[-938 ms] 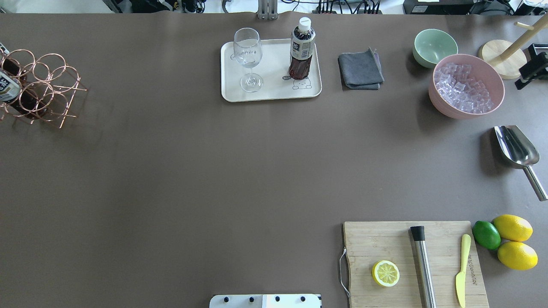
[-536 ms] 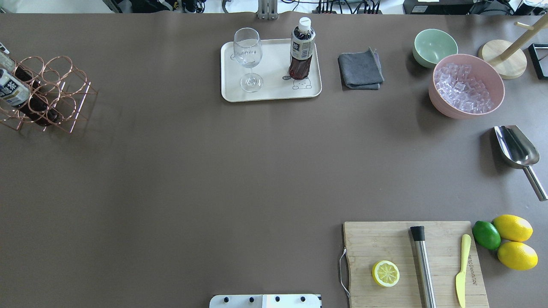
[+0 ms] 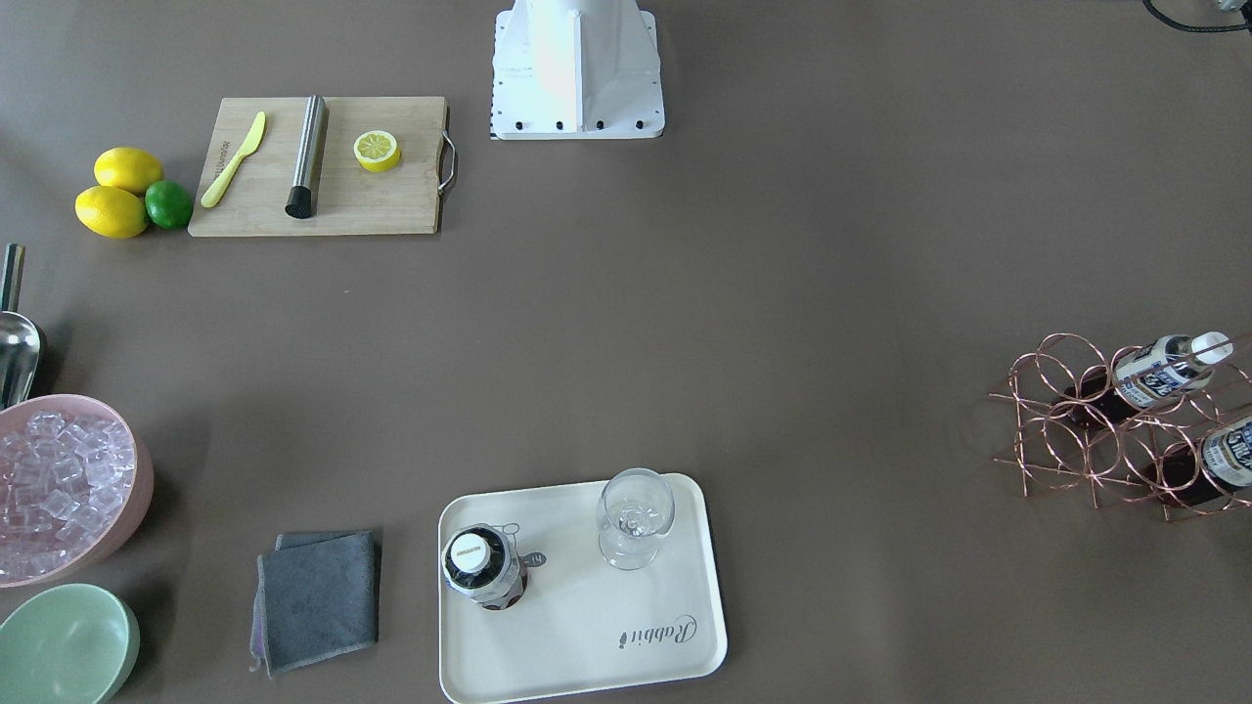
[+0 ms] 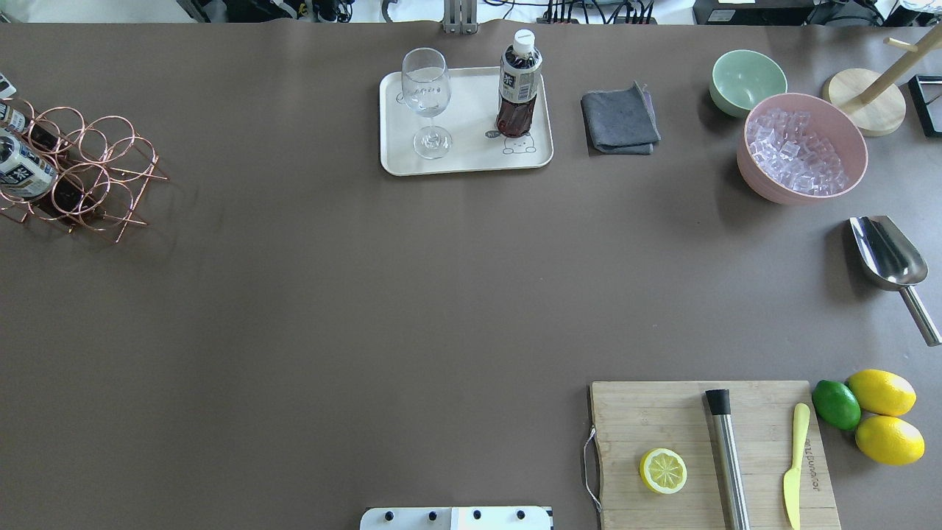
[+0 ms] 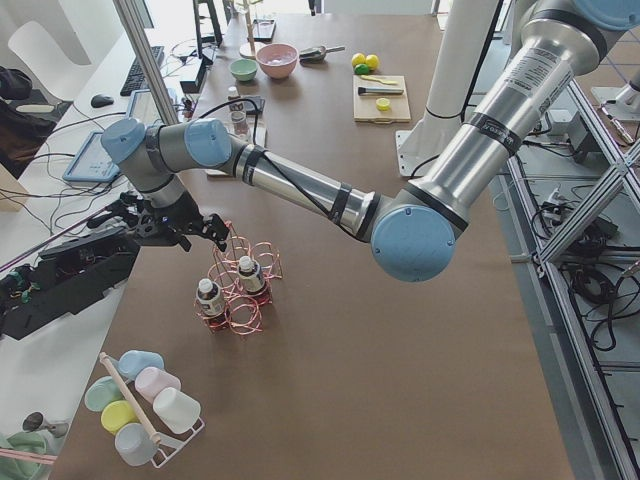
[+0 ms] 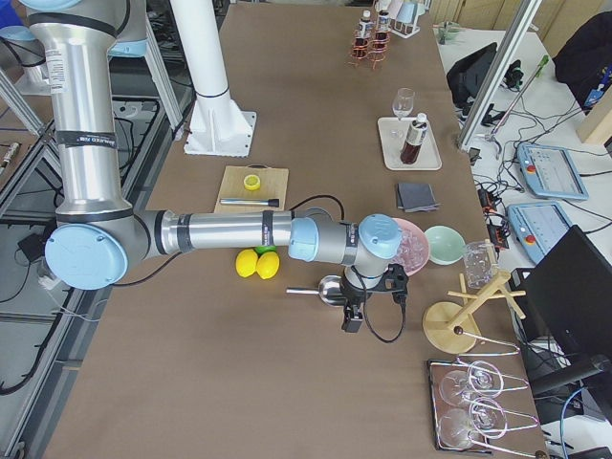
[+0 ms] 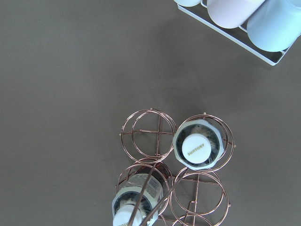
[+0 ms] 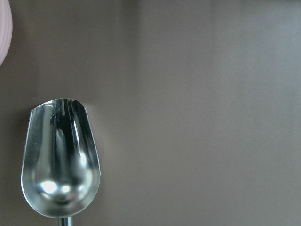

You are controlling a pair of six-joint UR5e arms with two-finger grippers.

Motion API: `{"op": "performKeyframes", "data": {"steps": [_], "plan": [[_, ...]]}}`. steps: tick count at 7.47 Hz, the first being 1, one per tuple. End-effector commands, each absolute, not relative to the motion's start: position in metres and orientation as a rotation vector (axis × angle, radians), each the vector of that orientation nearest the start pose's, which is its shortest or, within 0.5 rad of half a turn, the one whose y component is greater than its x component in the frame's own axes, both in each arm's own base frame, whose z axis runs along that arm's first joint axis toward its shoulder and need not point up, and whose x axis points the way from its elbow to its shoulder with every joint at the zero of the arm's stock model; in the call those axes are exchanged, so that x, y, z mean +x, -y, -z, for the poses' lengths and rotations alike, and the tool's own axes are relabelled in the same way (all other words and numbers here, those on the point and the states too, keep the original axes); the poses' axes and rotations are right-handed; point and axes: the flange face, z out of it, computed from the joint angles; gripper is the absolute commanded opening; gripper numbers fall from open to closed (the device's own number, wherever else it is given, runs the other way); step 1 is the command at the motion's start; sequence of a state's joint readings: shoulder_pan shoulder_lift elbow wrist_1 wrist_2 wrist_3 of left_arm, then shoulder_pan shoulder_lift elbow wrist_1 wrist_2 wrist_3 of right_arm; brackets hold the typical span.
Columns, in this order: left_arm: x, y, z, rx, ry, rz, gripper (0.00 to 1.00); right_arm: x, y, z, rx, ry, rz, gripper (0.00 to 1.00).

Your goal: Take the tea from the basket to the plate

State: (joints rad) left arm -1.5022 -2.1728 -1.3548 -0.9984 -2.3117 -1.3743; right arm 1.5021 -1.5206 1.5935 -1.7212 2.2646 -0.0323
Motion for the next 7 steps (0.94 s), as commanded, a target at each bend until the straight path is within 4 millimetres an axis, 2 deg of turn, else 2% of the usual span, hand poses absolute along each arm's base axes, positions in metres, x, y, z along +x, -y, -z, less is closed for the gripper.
{"op": "performKeyframes", "data": {"steps": [1,2,3,4,5,6,7], "plan": [[-0.017,0.685,-0.439,-0.666,-0.473,1.317,0.99,0.034,0.508,-0.646,-0.098,0.716,0.060,1.00],[-0.018,0.671,-0.420,-0.670,-0.470,1.318,0.99,0.032,0.507,-0.645,-0.099,0.728,0.059,1.00],[-0.019,0.654,-0.423,-0.658,-0.478,1.314,0.99,0.031,0.507,-0.644,-0.099,0.737,0.058,1.00],[-0.032,0.649,-0.424,-0.669,-0.475,1.339,0.99,0.032,0.506,-0.648,-0.106,0.737,0.054,1.00],[-0.069,0.636,-0.428,-0.679,-0.482,1.400,0.99,0.032,0.506,-0.648,-0.106,0.737,0.054,1.00],[-0.086,0.606,-0.429,-0.656,-0.505,1.415,0.99,0.032,0.506,-0.647,-0.105,0.737,0.055,1.00],[-0.078,0.559,-0.417,-0.590,-0.552,1.353,0.99,0.032,0.506,-0.647,-0.105,0.737,0.055,1.00]]}}
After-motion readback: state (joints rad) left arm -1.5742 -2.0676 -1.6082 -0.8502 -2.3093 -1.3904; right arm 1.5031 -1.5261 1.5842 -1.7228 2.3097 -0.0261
